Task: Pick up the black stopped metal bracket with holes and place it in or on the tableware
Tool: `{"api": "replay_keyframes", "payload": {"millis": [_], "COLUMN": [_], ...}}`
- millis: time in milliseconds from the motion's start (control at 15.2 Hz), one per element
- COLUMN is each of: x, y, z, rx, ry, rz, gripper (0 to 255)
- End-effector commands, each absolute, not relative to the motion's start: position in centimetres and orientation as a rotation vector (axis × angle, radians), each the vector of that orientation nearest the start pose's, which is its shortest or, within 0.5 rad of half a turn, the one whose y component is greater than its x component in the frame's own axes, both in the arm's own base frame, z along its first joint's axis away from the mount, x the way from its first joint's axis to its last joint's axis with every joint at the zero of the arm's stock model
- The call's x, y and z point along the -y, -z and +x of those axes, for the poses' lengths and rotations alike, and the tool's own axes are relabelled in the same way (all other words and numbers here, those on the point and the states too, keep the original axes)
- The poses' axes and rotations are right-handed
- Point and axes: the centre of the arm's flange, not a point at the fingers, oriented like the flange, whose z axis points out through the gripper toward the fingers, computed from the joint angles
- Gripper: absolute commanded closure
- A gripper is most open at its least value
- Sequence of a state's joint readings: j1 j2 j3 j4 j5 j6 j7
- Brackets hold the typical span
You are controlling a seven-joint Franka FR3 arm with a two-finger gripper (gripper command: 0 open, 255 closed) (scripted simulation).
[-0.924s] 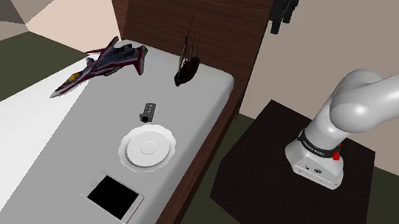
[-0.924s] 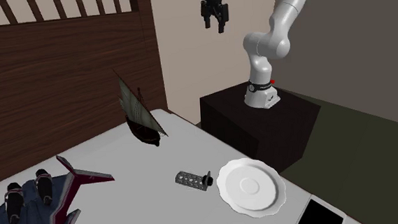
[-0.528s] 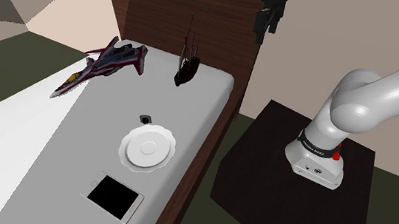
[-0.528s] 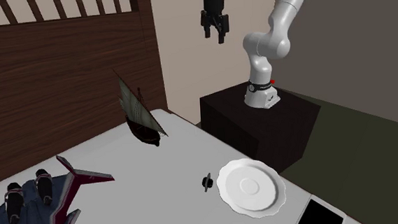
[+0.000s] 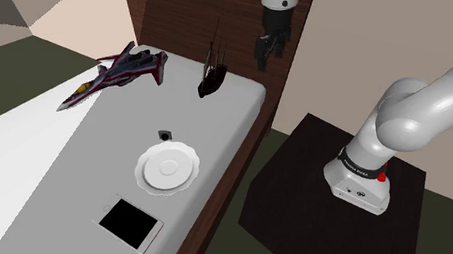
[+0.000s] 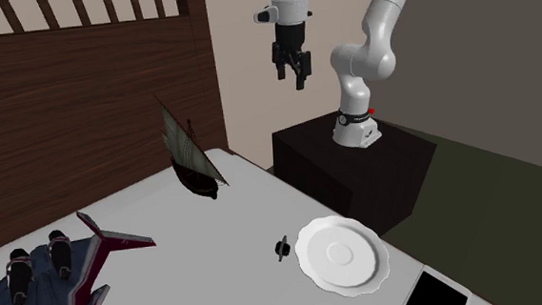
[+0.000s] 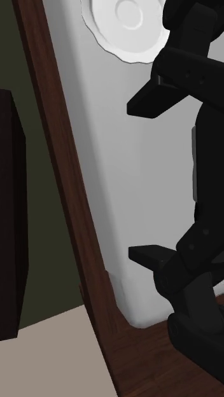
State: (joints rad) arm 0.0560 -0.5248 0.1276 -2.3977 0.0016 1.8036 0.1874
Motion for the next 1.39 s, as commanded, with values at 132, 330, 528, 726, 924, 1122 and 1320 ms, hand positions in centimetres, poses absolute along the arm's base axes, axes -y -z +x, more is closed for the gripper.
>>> {"api": "replay_keyframes", "payload": {"millis": [132, 330, 528, 726, 924, 1122, 1320], "x": [-11.0, -13.4, -15.8, -18.2, -20.7, -23.1, -25.5], "y": [-46.7, -44.4, -42.2, -40.0, -37.8, -35.7, -33.6], "z": [40.2, 42.1, 44.1, 46.1, 48.1, 50.2, 52.3], "rx": [-0.055, -0.068, -0.080, -0.092, -0.104, -0.117, -0.129], "ry": [-0.077, -0.064, -0.050, -0.037, -0.023, -0.010, 0.003], "rz": [-3.206, -3.200, -3.194, -3.188, -3.182, -3.176, -3.170], "gripper": [0, 0, 0, 0, 0, 0, 0]}}
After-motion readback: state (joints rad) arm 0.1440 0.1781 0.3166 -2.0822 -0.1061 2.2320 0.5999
